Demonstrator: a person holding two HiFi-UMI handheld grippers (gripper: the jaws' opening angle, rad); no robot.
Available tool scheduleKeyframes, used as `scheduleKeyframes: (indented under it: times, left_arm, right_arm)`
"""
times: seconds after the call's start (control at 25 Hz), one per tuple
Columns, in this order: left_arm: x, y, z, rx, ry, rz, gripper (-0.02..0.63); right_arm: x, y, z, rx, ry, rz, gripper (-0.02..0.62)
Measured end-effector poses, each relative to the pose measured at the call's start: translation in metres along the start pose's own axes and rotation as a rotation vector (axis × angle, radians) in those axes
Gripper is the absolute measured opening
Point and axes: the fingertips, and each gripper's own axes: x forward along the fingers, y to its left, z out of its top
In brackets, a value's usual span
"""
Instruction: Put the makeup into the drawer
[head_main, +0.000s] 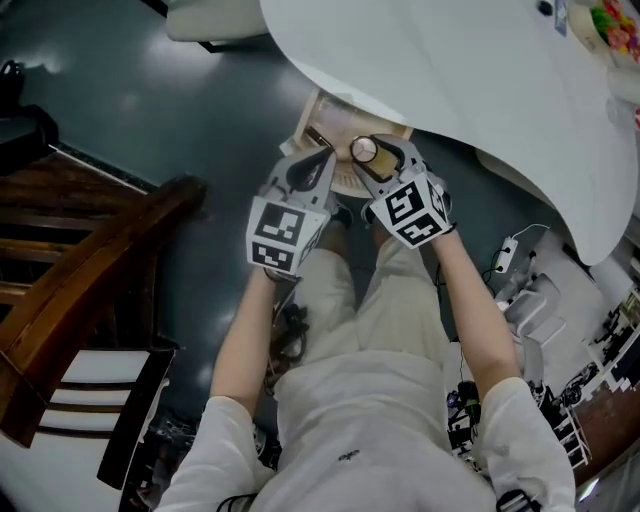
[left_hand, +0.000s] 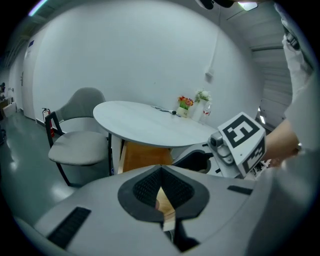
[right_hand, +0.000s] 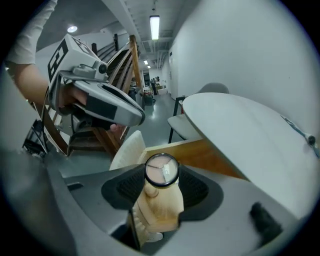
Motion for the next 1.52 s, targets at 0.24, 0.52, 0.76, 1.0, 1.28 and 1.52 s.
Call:
scheduleKeyframes:
  times: [0.24,0.52,0.76,1.0,1.28,1.52]
  left_arm:
    - [0.015,0.013,-0.009,-0.024,-0.048,-0.002,0.008]
    - [0.029,0.022,-0.021,-0.008,-0.068,-0.005,0.008]
    - [0.027,0.024,-0.031,-0.016,-0.058,-0.015,0.008]
    - [0.024,0.030,-0.032,-0.021,-0.065,-0.014,0.008]
    - [0.018,0.036,-0.032,-0.035,-0.068,-0.002,0.008]
    - [0.015,0.035,-0.034,-0.041,-0.067,0.002,0.008]
  right_arm:
    - [0.056,0.000,-0.023,-0.062,0.128,0.079,0.212]
    - [0.050,-0.005,-0.017,-0.016,0.041,0.125,0.212]
    - [0.051,-0.001,-0.010,-0.101,0.061,0.112,0.212]
    - [0.069,-0.001,0.001,-0.188,0.054,0.090,0.212]
    - [0.124,-0.014,-0.011,-0.152,0.098,0.080,0.212]
    - [0.159,-0.020,-0.030,-0.142,0.151,0.062,0.212]
